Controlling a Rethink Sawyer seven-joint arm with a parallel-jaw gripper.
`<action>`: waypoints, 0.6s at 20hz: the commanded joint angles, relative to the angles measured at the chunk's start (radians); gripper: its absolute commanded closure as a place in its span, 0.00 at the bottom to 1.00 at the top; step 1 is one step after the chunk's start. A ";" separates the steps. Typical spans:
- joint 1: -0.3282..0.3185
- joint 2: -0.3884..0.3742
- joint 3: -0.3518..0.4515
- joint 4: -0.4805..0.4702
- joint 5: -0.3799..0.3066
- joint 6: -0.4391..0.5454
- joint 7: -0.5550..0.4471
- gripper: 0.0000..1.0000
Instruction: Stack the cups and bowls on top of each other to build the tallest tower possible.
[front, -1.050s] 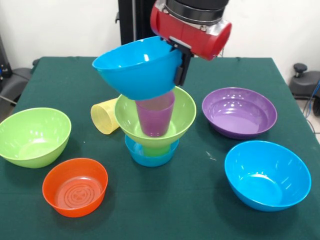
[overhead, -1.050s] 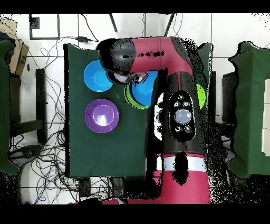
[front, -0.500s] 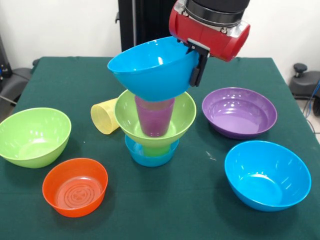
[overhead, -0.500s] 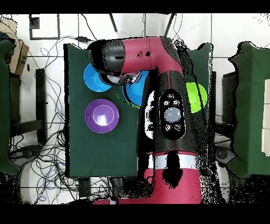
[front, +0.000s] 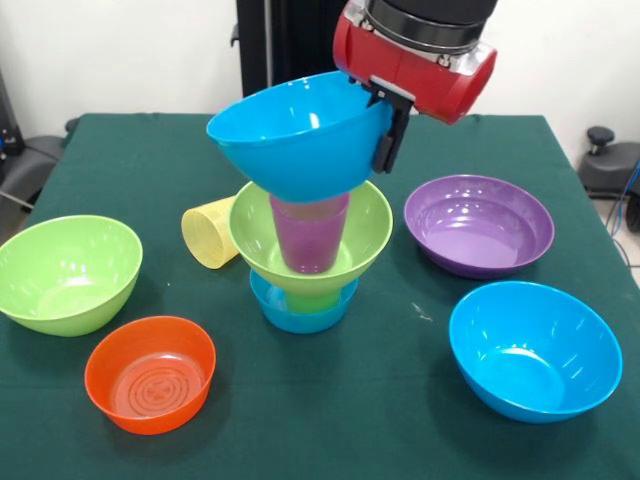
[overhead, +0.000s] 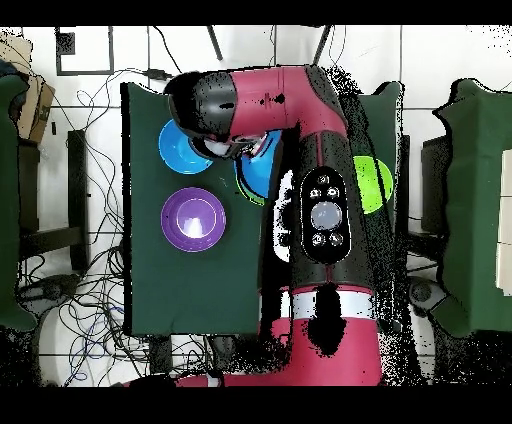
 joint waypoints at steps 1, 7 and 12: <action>0.024 0.038 0.006 -0.048 -0.100 0.152 -0.209 1.00; 0.047 0.033 -0.015 -0.068 -0.127 0.200 -0.182 1.00; 0.052 0.055 -0.014 -0.088 -0.139 0.213 -0.176 1.00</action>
